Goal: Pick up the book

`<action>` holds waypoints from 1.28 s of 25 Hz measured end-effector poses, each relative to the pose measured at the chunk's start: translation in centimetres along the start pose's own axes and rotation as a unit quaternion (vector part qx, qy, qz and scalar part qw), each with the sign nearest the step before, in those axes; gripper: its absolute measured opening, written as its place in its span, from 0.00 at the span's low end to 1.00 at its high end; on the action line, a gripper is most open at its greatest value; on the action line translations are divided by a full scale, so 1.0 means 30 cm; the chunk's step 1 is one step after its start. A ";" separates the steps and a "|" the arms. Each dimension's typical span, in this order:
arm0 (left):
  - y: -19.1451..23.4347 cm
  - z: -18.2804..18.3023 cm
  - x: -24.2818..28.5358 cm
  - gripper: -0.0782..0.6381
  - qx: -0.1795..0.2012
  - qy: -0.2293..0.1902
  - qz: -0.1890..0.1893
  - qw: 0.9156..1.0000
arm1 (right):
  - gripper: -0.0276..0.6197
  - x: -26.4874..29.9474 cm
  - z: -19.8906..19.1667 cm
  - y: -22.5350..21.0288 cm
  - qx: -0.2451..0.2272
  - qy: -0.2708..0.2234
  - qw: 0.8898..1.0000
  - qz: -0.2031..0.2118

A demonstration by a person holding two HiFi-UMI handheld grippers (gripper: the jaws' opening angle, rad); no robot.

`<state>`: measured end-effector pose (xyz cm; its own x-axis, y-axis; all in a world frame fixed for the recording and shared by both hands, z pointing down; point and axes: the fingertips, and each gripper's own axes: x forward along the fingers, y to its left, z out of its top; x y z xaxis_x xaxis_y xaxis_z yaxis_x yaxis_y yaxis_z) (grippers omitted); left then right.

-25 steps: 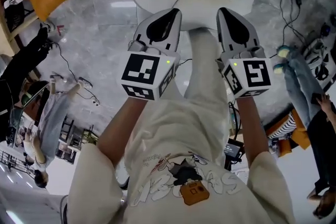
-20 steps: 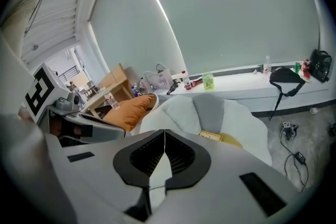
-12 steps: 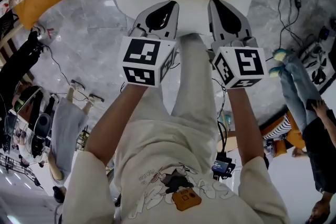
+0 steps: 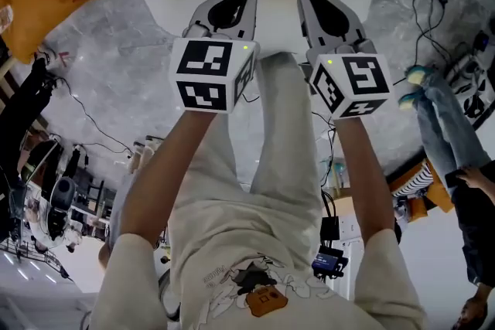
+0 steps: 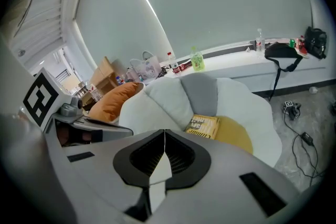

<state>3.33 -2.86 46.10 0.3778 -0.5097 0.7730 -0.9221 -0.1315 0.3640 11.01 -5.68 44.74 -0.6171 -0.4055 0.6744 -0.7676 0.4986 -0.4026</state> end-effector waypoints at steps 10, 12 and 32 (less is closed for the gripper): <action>0.060 -0.072 0.177 0.12 -0.004 0.009 -0.001 1.000 | 0.08 0.172 -0.126 -0.104 0.035 0.012 0.999 -0.001; 0.069 -0.084 0.207 0.12 -0.001 0.012 -0.001 1.000 | 0.08 0.194 -0.144 -0.132 0.044 0.014 0.999 -0.003; 0.097 -0.227 0.488 0.12 -0.001 0.027 0.012 1.000 | 0.15 0.398 -0.349 -0.356 0.094 0.033 0.995 0.008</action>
<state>6.74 -4.90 62.02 0.3591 -0.4654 0.8090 -0.9310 -0.1183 0.3452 13.66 -7.81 63.58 -0.6211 -0.3448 0.7038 -0.7808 0.3504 -0.5173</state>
